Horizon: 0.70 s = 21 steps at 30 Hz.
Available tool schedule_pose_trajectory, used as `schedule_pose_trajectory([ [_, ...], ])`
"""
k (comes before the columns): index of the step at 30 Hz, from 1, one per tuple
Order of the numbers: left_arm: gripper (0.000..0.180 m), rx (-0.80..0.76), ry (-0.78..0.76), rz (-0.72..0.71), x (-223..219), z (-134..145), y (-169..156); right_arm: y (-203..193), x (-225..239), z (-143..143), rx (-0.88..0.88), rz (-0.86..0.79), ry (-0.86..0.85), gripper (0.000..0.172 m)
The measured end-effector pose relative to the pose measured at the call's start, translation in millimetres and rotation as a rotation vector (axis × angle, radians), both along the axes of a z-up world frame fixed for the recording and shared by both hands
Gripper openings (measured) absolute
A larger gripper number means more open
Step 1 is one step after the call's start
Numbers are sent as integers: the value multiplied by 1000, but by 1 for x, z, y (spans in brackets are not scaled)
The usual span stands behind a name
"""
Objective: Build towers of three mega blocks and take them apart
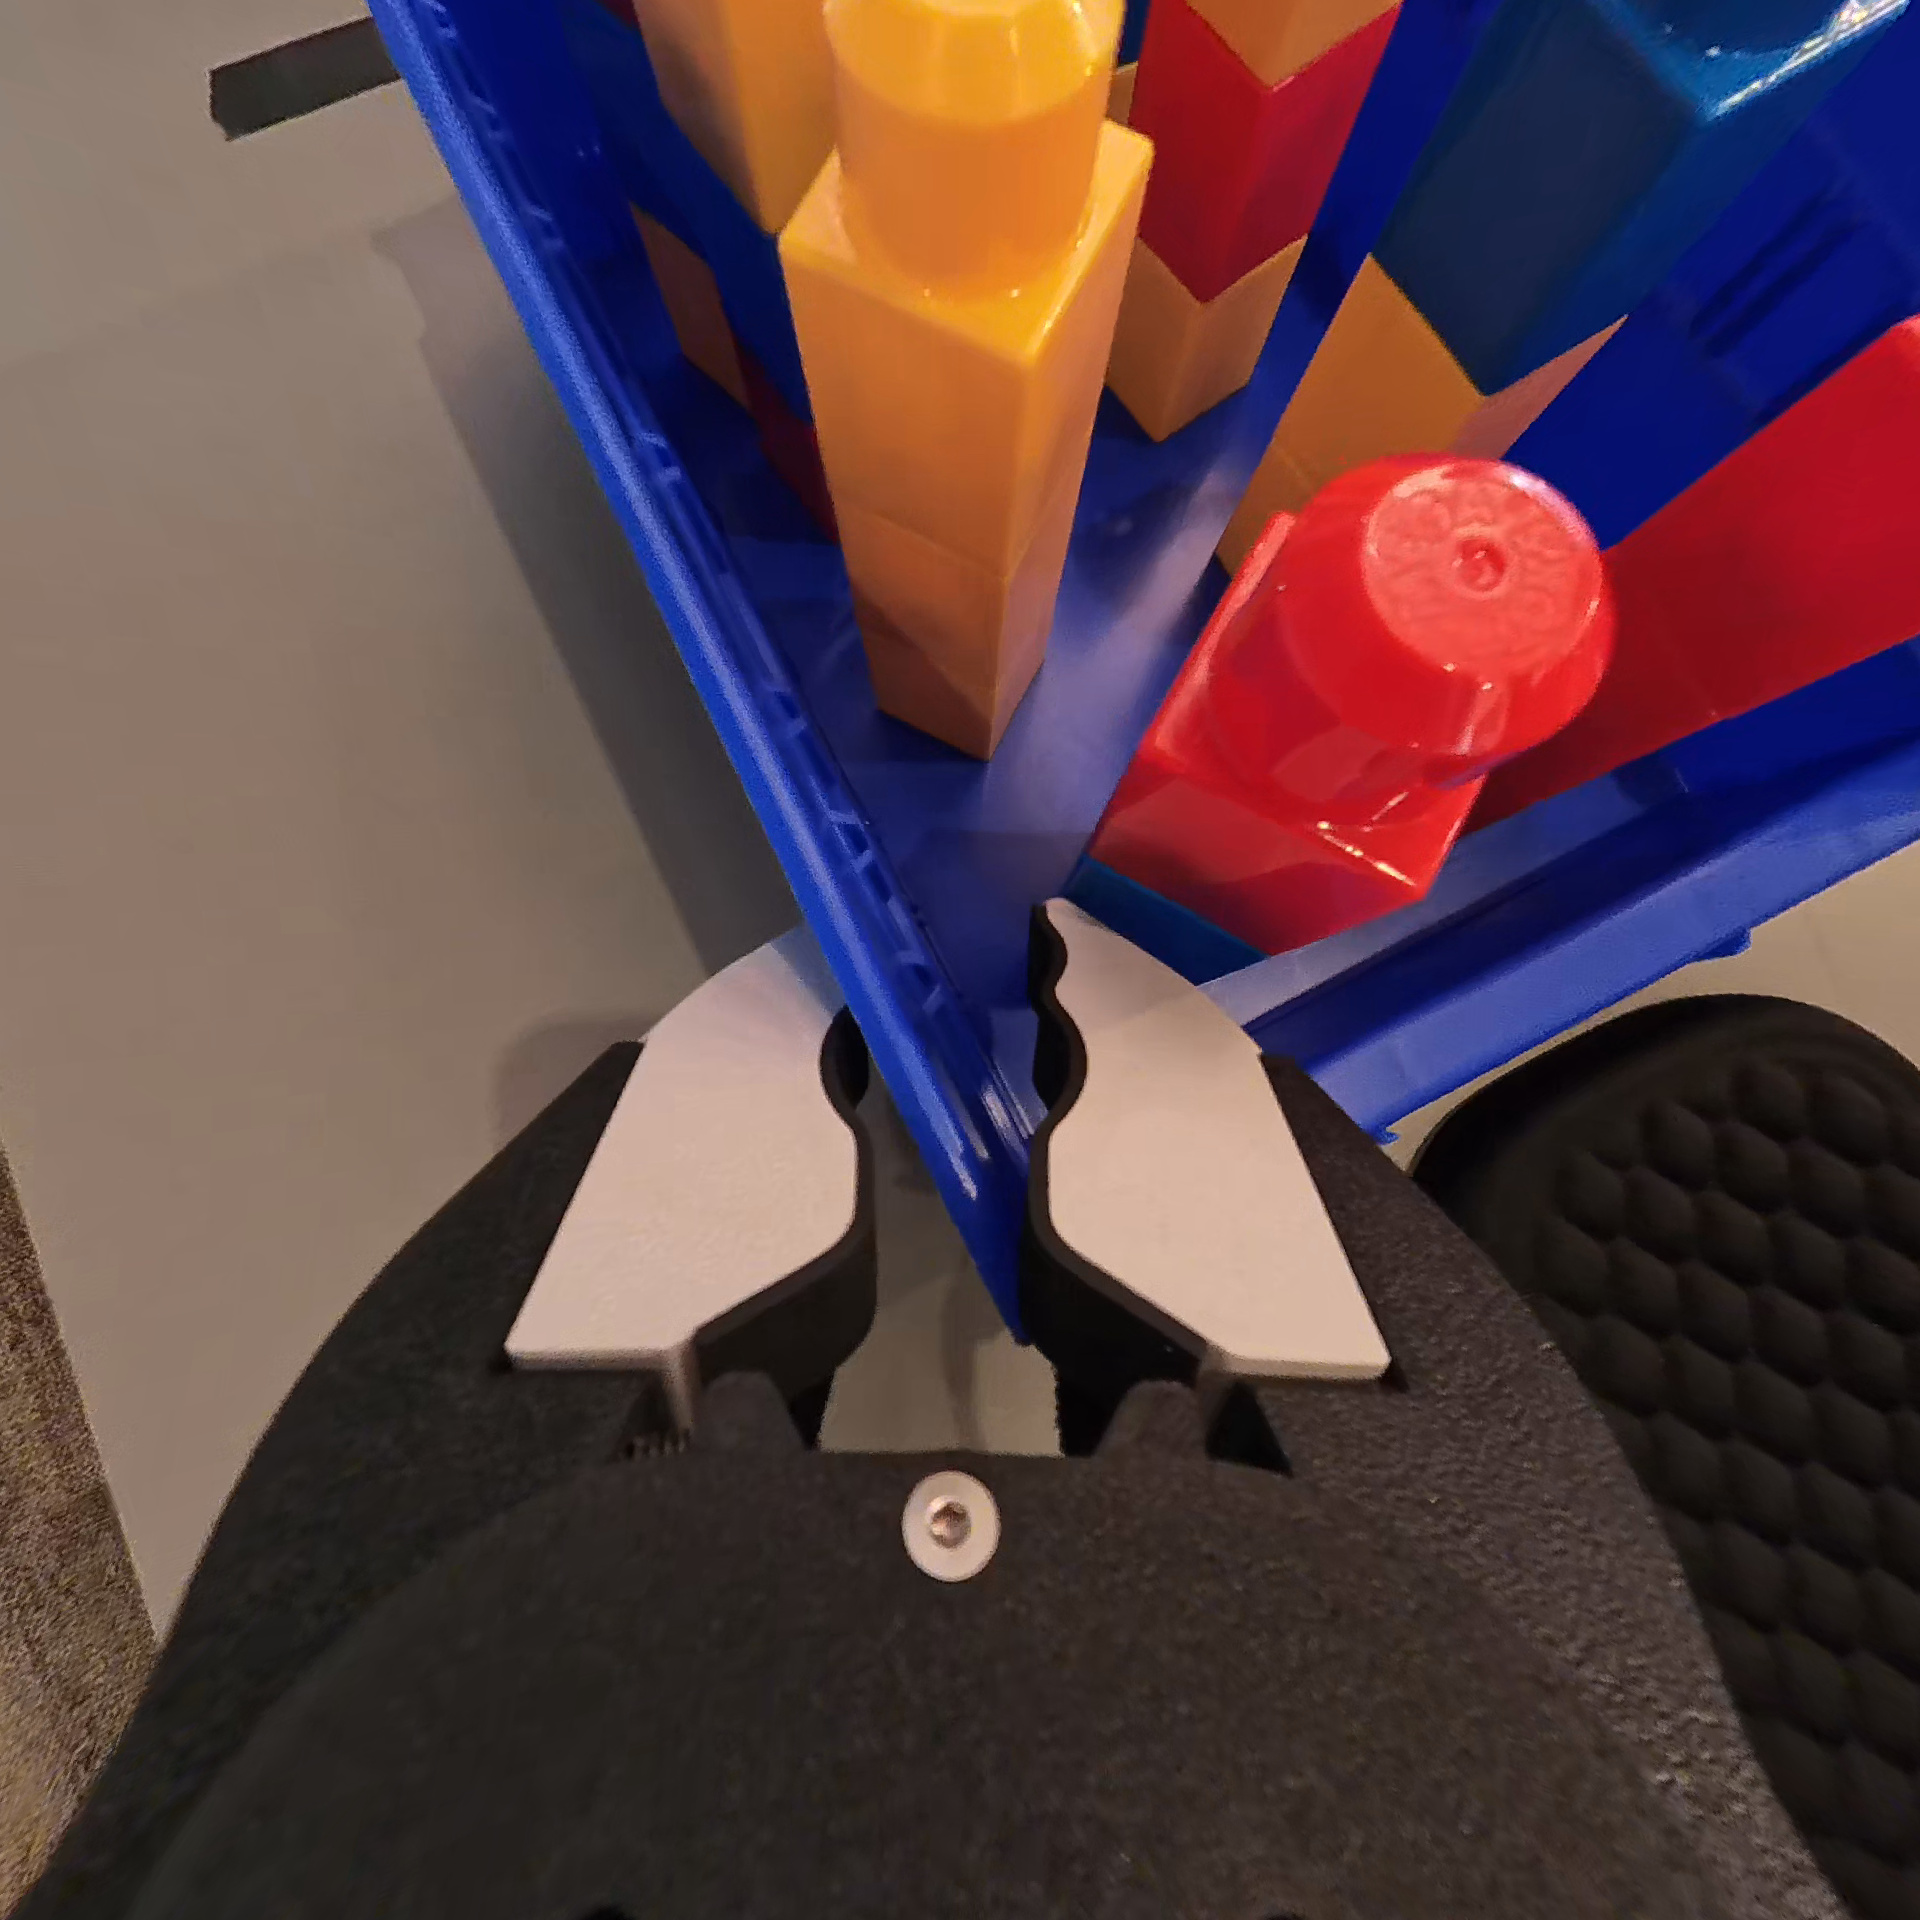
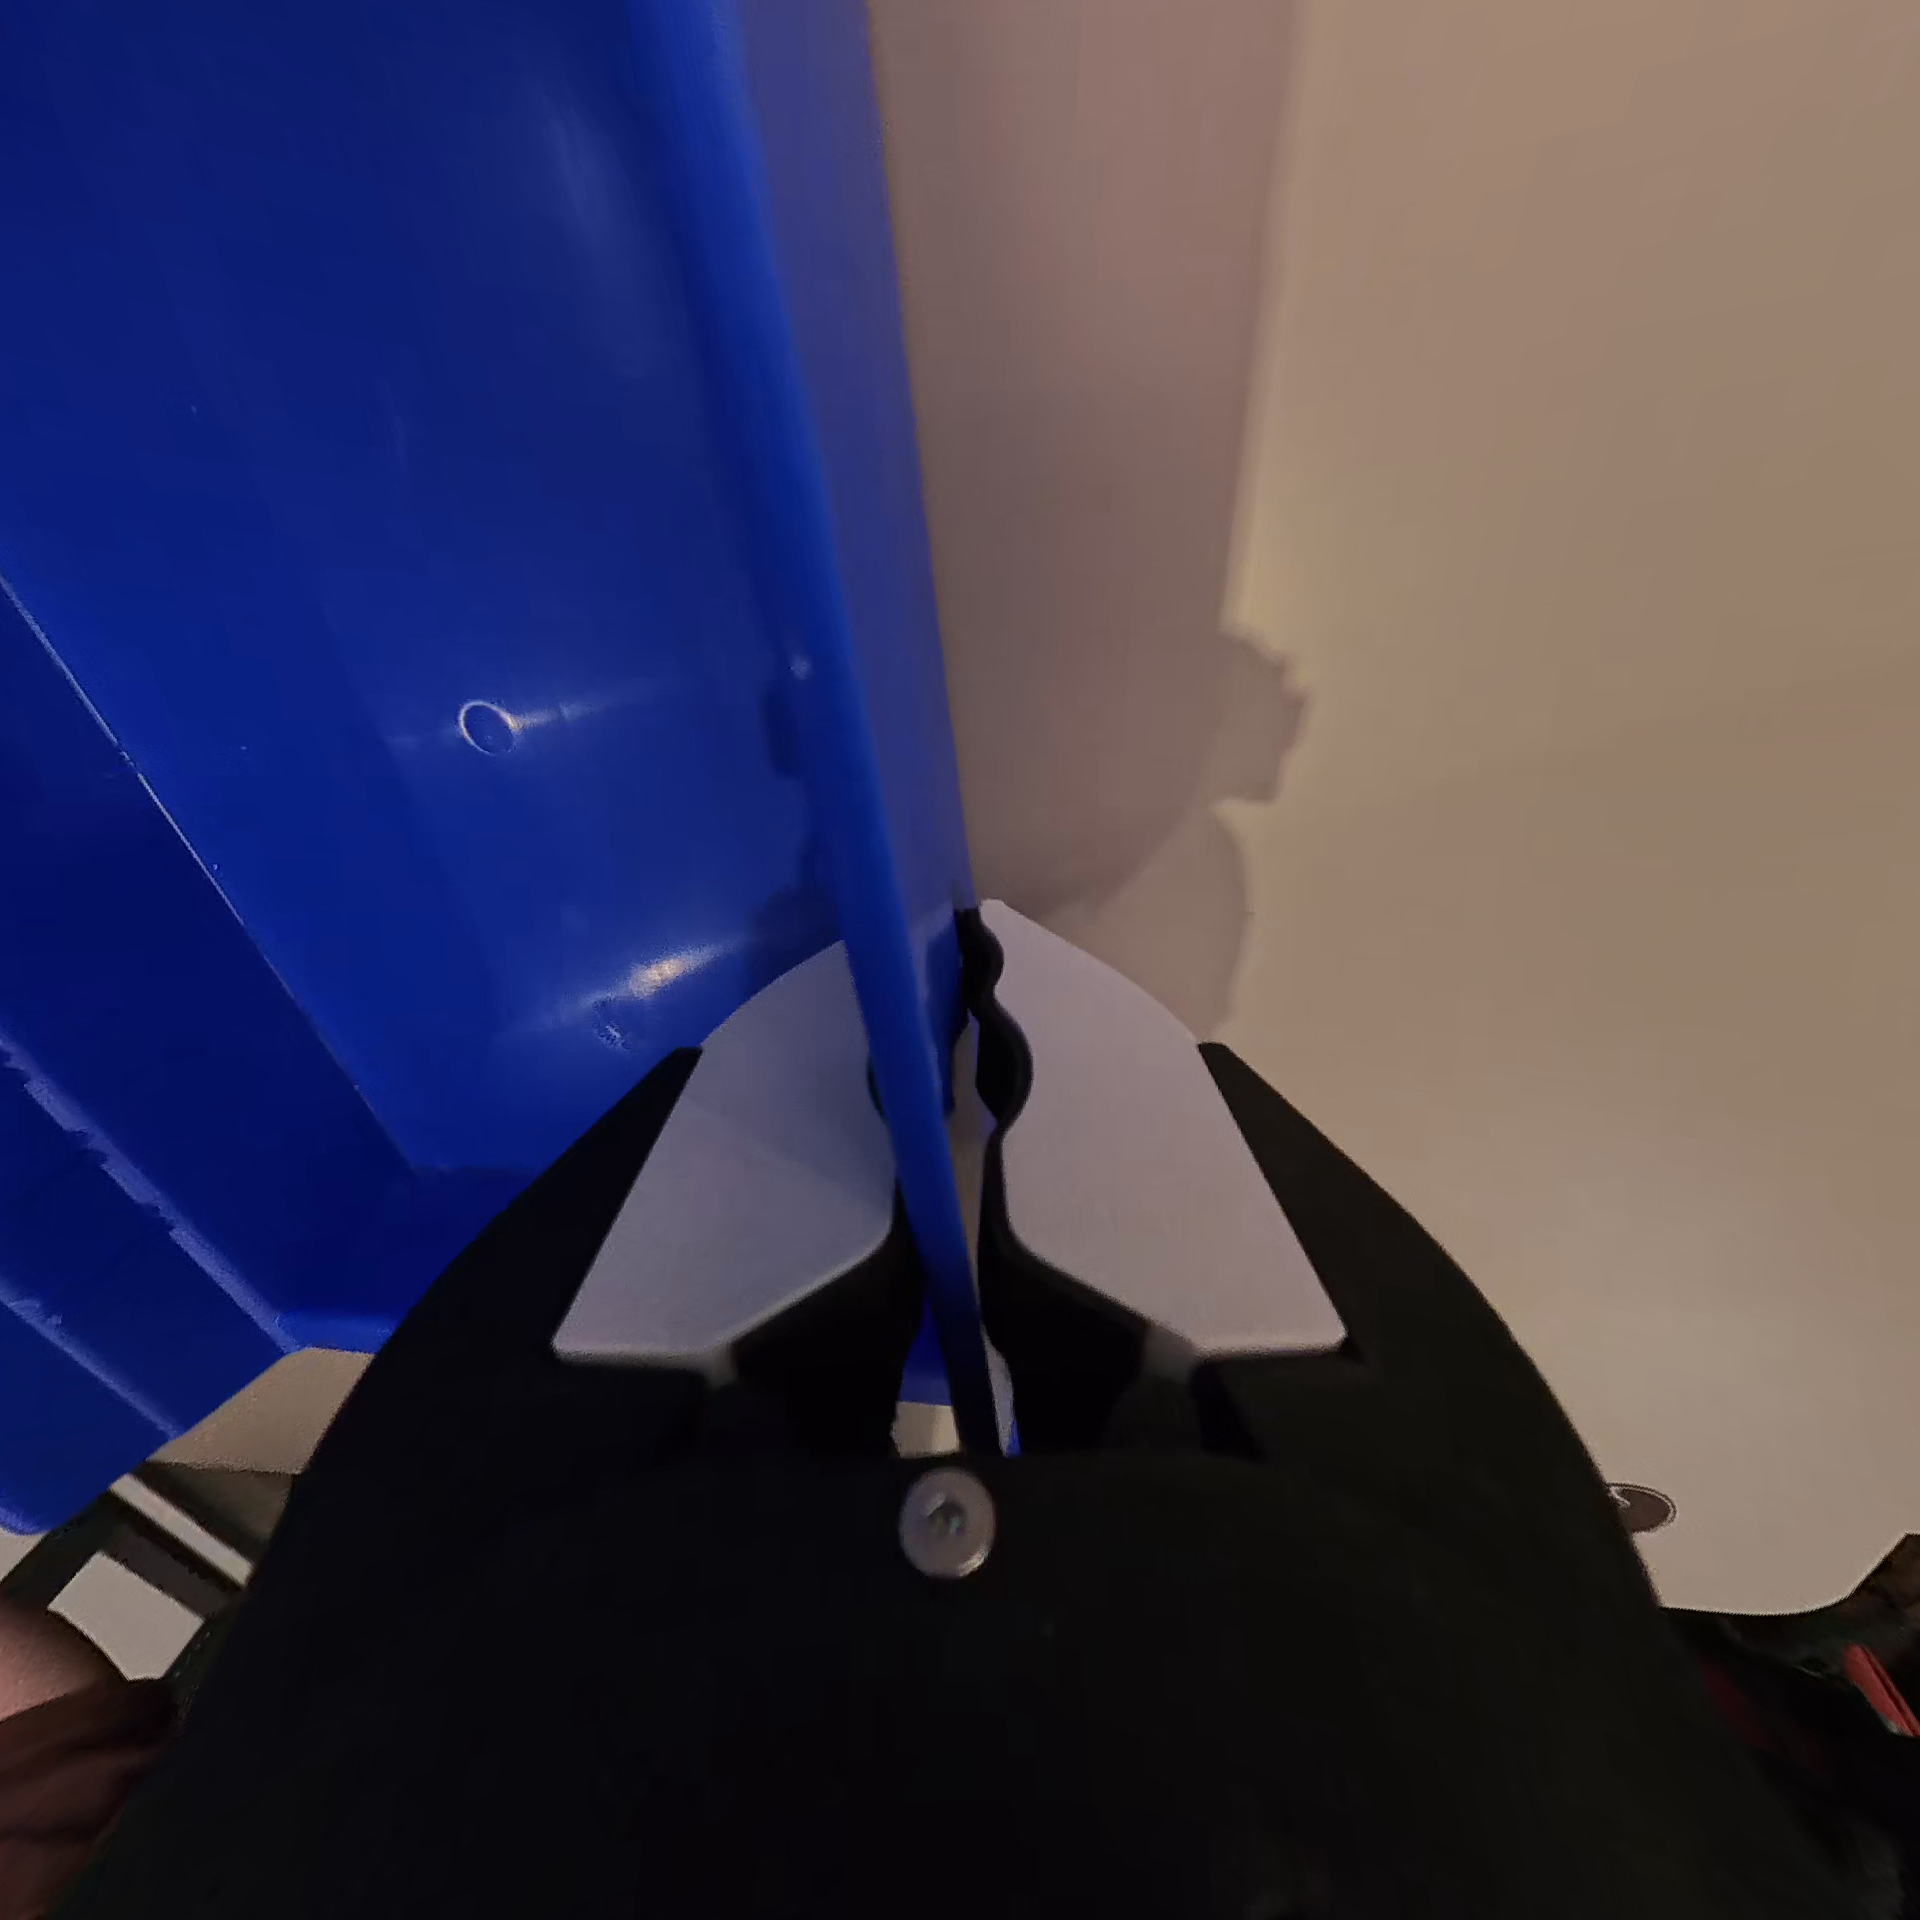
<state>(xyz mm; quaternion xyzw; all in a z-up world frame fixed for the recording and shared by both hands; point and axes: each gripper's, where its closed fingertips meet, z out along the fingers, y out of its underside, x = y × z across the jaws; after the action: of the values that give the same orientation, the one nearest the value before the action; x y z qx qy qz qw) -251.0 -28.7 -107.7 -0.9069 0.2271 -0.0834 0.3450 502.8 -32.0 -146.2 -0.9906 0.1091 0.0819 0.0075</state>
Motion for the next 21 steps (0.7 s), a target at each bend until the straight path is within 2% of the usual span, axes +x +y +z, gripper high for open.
schedule_pose_trajectory([
  [3,28,7,-35,28,-4,1,0,-2,1,0,9,9,-3,6],
  [4,32,21,-56,36,-4,3,0,-1,1,0,15,41,-7,7],
  [6,42,110,-95,92,-14,17,1,4,2,3,53,70,-22,23],
  [8,49,235,-192,144,-24,43,-4,17,6,13,151,81,-51,22],
  [10,51,396,-331,159,-29,83,-20,29,14,34,270,91,-121,23],
  [13,50,620,-542,43,-14,145,-67,42,27,89,476,131,-299,28],
  [15,53,697,-581,-5,6,166,-94,53,19,144,705,185,-401,32],
  [18,71,618,-497,-98,59,149,-113,62,-37,231,1164,312,-410,43],
  [20,75,573,-401,-80,85,127,-109,55,-96,274,1454,415,-273,58],
  [21,74,585,-369,-53,93,120,-103,48,-126,288,1561,470,-170,59],
])
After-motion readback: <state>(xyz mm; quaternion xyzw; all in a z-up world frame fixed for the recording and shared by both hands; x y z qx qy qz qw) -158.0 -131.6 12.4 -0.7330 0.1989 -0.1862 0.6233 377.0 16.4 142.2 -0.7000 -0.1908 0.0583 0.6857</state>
